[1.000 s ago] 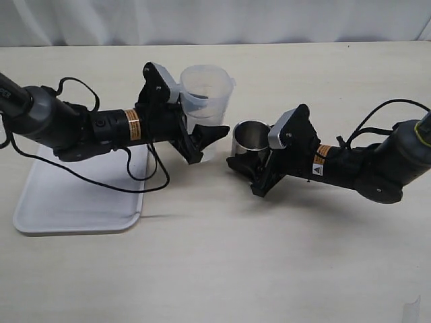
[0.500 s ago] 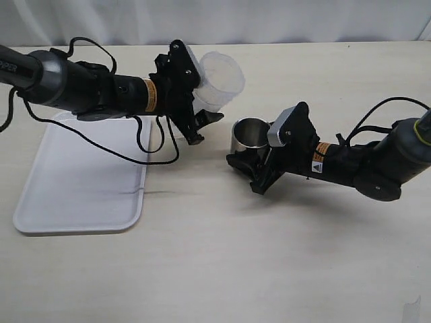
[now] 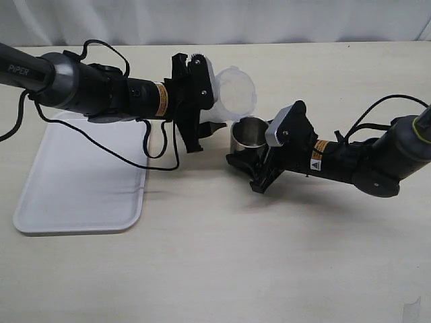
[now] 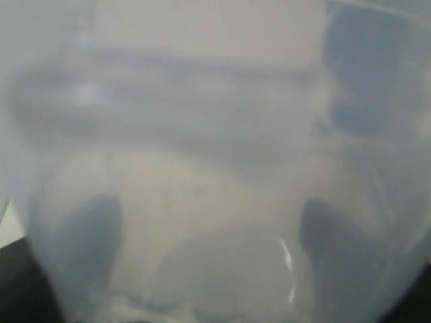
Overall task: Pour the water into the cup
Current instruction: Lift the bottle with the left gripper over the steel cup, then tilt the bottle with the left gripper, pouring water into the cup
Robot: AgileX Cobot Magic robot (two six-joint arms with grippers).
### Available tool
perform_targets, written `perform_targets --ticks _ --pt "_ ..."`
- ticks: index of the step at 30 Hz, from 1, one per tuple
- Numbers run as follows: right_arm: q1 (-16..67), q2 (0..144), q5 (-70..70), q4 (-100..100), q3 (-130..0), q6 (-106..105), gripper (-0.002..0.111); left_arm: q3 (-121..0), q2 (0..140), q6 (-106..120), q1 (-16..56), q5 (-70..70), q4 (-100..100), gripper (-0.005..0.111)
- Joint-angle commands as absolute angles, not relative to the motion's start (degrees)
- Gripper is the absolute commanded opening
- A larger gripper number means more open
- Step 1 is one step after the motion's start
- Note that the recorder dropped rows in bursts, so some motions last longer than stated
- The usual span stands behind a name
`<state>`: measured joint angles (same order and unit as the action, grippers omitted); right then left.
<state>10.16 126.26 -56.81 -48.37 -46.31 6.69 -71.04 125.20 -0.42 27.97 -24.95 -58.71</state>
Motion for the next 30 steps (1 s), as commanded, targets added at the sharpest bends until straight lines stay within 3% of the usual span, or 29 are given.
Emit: perform_targets --ticks 1,10,30 --pt "10.2 126.1 -57.5 -48.9 -46.7 6.5 0.004 -73.1 124.0 1.7 28.0 -24.8 -57.8 0.0" --pt "10.2 126.1 -58.0 -48.9 -46.7 6.8 0.004 -76.4 124.0 6.9 30.8 -16.8 -58.0 0.0" --pt "10.2 126.1 -58.4 -48.9 -46.7 6.8 0.004 -76.8 124.0 22.0 31.3 -16.6 -57.9 0.0"
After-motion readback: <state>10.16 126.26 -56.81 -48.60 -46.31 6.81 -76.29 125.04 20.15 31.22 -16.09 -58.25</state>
